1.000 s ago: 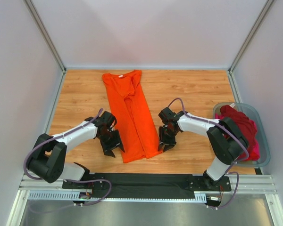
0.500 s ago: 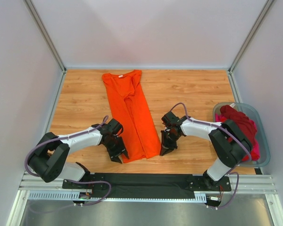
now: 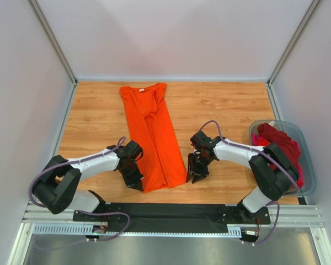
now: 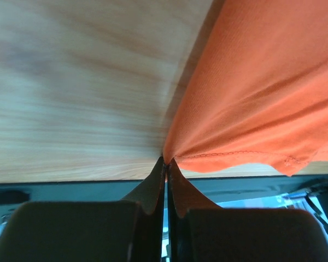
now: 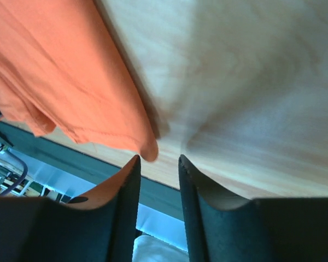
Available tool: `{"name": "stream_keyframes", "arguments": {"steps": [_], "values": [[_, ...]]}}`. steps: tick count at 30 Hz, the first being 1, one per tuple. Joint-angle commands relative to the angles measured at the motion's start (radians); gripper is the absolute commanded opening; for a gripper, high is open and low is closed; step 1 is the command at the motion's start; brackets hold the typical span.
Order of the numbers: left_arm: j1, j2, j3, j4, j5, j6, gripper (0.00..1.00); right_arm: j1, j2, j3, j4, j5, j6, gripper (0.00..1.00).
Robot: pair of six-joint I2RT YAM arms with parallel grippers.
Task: Fold and stack the t-shirts
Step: Fold the tshirt
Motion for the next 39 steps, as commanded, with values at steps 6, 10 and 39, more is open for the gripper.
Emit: {"name": "stream_keyframes", "arguments": {"steps": [6, 10, 39], "values": [[0.081, -0.073, 0.012, -0.284, -0.159, 0.083, 0.07, 0.001, -0.131, 0.034, -0.078, 0.009, 0.007, 0.39], [0.123, -0.142, 0.118, -0.386, -0.231, 0.144, 0.47, 0.001, -0.128, 0.089, -0.13, 0.025, -0.008, 0.39], [0.288, 1.075, 1.765, 0.051, -0.359, 0.841, 0.63, -0.001, -0.193, 0.206, -0.129, 0.137, 0.048, 0.39]]}}
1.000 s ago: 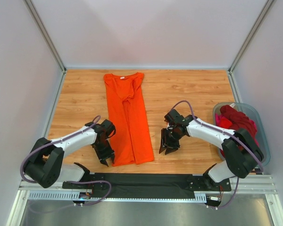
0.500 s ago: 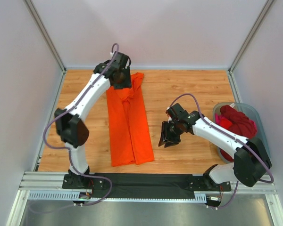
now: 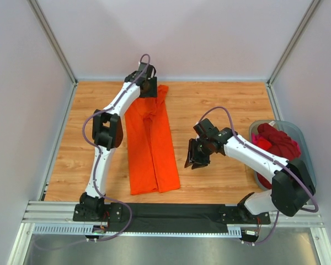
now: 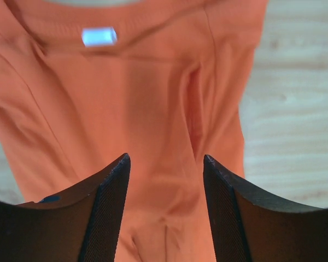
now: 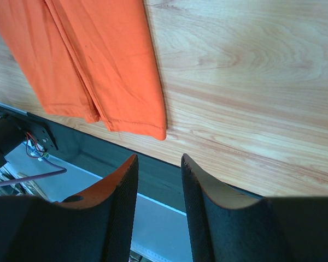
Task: Fold and stack the t-shirts
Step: Fold the tshirt
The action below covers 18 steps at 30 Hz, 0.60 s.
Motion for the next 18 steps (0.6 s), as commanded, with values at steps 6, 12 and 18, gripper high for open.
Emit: {"name": "stream_keyframes", "arguments": {"steps": [6, 12, 18], "values": [[0.024, 0.088, 0.087, 0.217, 0.111, 0.047, 0.64, -0.001, 0.067, 0.104, 0.029, 0.037, 0.0, 0.38], [0.029, 0.123, 0.087, 0.295, 0.161, 0.048, 0.64, -0.003, 0.133, 0.167, 0.032, 0.034, -0.01, 0.38], [0.03, 0.146, 0.088, 0.302, 0.165, 0.039, 0.61, -0.012, 0.167, 0.202, 0.027, 0.029, -0.017, 0.38]]}}
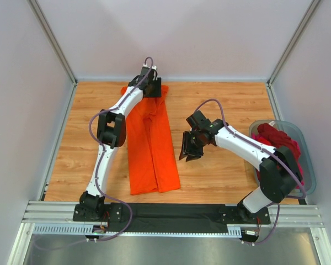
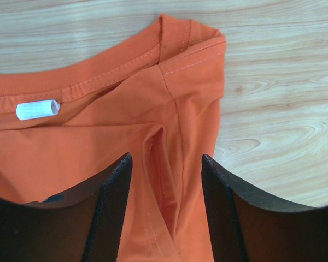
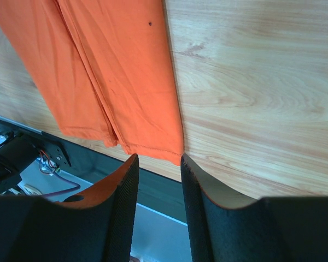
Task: Fold and stack the t-shirts
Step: Fold the tshirt
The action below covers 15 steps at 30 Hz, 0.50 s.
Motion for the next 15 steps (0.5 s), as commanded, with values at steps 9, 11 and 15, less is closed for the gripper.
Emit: {"name": "stream_keyframes", "arguments": {"steps": [9, 11, 15], "values": [[0.004, -0.013, -0.013, 0.13, 0.102, 0.0, 0.5, -0.017, 0.023, 0.058, 0.027, 0.005, -0.011, 0.38], [0.004, -0.016, -0.013, 0.136, 0.114, 0.0, 0.49, -0.017, 0.024, 0.061, 0.025, 0.006, -0.011, 0.38], [0.004, -0.019, -0.019, 0.153, 0.13, -0.011, 0.45, -0.02, 0.027, 0.06, 0.027, 0.008, -0.007, 0.38]]}}
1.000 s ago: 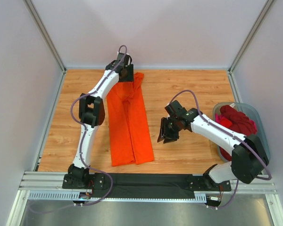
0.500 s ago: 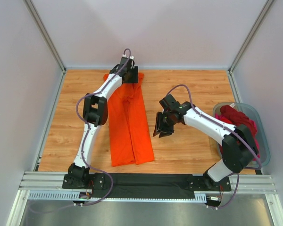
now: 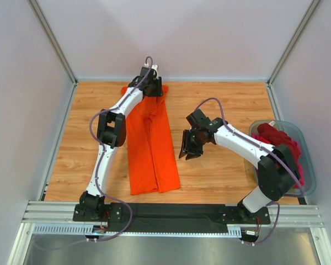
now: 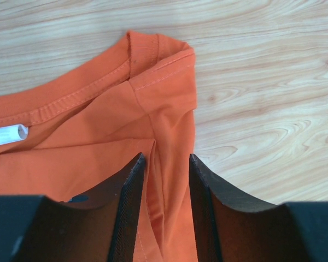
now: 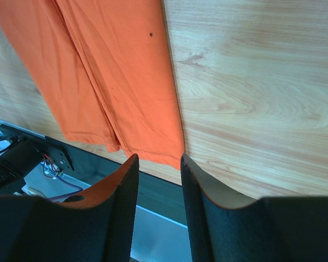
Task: Fold and stack the t-shirts
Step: Fold the tshirt
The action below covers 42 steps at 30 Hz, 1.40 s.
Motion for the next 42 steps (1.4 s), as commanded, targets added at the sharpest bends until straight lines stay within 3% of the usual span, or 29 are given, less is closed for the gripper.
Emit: {"name": "stream_keyframes", "arguments": {"steps": [1, 18, 24, 27, 33, 36, 39, 42], "values": [[0.001, -0.032, -0.005, 0.058, 0.036, -0.007, 0.45, -0.005, 0.005, 0.033, 0.028, 0.005, -0.003, 0.38], [0.006, -0.007, 0.0, 0.062, 0.168, -0.093, 0.48, -0.018, -0.001, 0.05, -0.004, 0.019, 0.0, 0.38], [0.012, -0.163, -0.038, -0.032, 0.199, -0.153, 0.54, -0.031, -0.022, 0.078, -0.047, 0.01, -0.043, 0.38], [0.015, -0.315, -0.141, -0.118, 0.194, -0.164, 0.55, -0.034, -0.053, 0.029, -0.029, -0.039, -0.052, 0.39], [0.015, -0.654, -0.492, -0.323, 0.191, -0.165, 0.56, -0.036, -0.128, -0.158, 0.09, -0.165, -0.04, 0.41], [0.018, -0.815, -0.733, -0.396, 0.162, -0.22, 0.56, -0.024, -0.128, -0.222, 0.14, -0.217, -0.035, 0.44], [0.018, -1.022, -1.096, -0.364, 0.194, -0.309, 0.56, 0.008, -0.113, -0.261, 0.166, -0.213, -0.05, 0.45], [0.017, -1.16, -1.302, -0.368, 0.165, -0.371, 0.59, 0.022, -0.087, -0.307, 0.216, -0.242, -0.038, 0.45]]}}
